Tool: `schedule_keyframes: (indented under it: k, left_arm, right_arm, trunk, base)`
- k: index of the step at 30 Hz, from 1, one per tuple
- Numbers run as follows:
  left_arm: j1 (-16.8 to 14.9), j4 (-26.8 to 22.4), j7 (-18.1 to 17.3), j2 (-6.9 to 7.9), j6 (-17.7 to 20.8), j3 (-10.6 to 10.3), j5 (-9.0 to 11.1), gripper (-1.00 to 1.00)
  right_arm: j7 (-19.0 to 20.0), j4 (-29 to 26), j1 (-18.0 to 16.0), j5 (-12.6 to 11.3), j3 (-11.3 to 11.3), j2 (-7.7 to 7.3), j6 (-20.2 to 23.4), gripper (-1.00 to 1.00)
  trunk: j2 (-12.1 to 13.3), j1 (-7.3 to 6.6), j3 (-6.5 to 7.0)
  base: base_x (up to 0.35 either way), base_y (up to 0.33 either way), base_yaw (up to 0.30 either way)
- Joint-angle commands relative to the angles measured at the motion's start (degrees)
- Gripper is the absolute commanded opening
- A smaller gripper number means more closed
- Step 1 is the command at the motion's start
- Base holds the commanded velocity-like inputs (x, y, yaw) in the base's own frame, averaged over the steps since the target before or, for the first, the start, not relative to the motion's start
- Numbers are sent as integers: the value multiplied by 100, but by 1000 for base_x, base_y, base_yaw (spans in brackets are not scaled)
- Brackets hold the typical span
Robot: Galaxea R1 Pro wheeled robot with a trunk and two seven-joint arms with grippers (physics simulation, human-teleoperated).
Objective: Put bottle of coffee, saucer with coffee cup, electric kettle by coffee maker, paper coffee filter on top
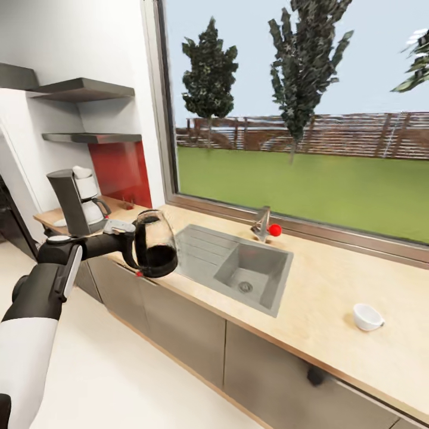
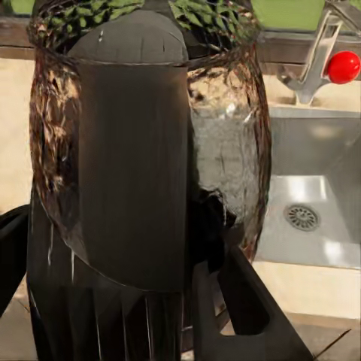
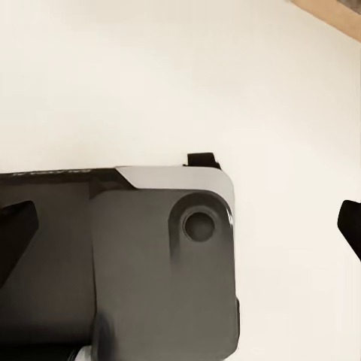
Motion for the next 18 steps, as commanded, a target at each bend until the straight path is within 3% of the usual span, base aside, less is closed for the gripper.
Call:
schedule_keyframes:
  k: [1, 10, 18]
  left_arm:
    - [-3, -6, -55, -1, 5, 12, -32, -100]
    - [5, 4, 180, -4, -21, 4, -32, -100]
    - [5, 63, 280, -4, -31, 3, -32, -100]
  right_arm:
    - [-17, 5, -6, -52, 48, 2, -17, 100]
    - [-17, 5, -6, -52, 48, 2, -17, 100]
    - [-16, 5, -6, -52, 76, 2, -26, 100]
  trunk:
    - [-13, 5, -8]
    - [-13, 5, 35]
    - [-13, 5, 36]
  base:
    - [161, 283, 255]
    - [163, 295, 255]
    - [230, 289, 8]
